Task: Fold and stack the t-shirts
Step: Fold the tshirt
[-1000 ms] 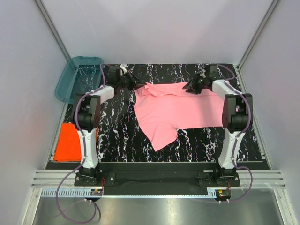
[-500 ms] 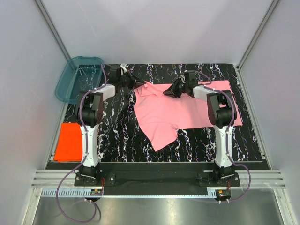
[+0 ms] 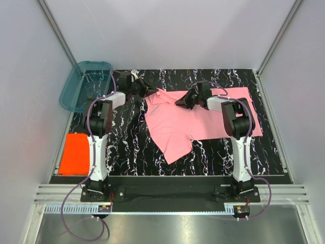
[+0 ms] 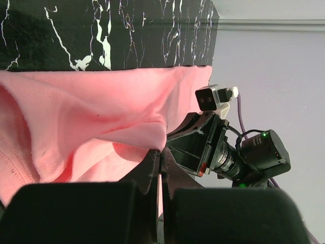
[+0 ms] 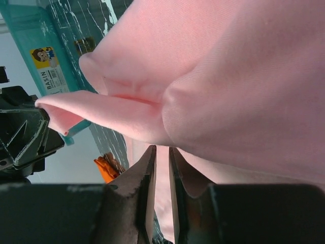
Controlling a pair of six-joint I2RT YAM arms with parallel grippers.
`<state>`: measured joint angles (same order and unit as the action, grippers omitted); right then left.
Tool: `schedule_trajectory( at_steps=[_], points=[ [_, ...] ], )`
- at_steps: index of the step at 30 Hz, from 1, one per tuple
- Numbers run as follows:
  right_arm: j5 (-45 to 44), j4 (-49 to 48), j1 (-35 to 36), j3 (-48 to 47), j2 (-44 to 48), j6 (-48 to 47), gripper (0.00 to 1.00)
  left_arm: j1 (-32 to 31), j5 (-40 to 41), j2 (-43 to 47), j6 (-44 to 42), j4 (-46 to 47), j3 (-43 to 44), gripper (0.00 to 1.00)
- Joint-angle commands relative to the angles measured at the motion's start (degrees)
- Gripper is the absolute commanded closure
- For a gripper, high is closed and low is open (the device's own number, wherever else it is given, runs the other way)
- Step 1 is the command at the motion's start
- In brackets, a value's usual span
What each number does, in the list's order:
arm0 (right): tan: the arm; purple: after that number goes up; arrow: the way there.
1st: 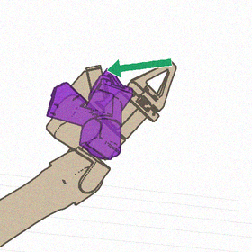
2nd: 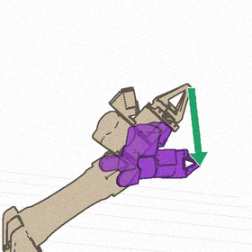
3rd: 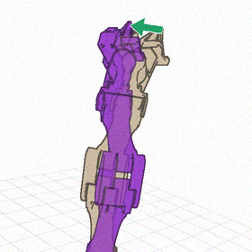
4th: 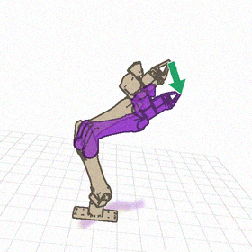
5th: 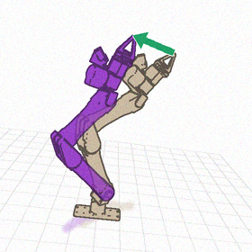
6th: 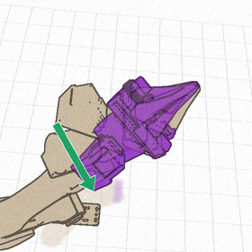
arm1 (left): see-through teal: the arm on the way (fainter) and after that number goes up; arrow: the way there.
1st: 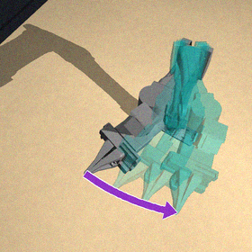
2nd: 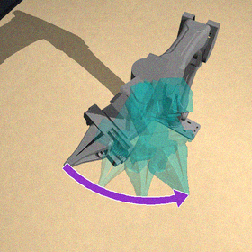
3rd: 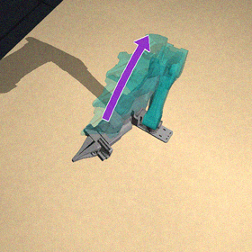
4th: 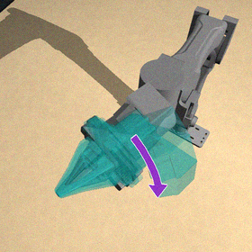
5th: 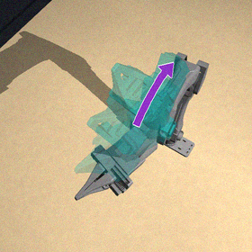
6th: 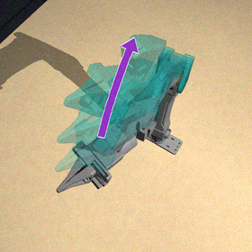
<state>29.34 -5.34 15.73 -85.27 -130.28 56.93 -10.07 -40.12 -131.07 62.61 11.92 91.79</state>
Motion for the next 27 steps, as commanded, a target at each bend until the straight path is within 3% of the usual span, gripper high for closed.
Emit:
schedule_trajectory(
  at_steps=[1, 27],
  points=[
    [-1.4, -2.7, 0.6, -0.4, -0.1, 1.8, 0.78, 0.2, -1.3, 0.4, 0.3, 3.1, 2.0, 1.00],
    [-7.4, 0.4, 3.0, -3.9, -4.0, 7.2, 0.73, 0.3, -1.0, 2.0, 1.1, 5.1, -0.9, 1.00]
  ],
)
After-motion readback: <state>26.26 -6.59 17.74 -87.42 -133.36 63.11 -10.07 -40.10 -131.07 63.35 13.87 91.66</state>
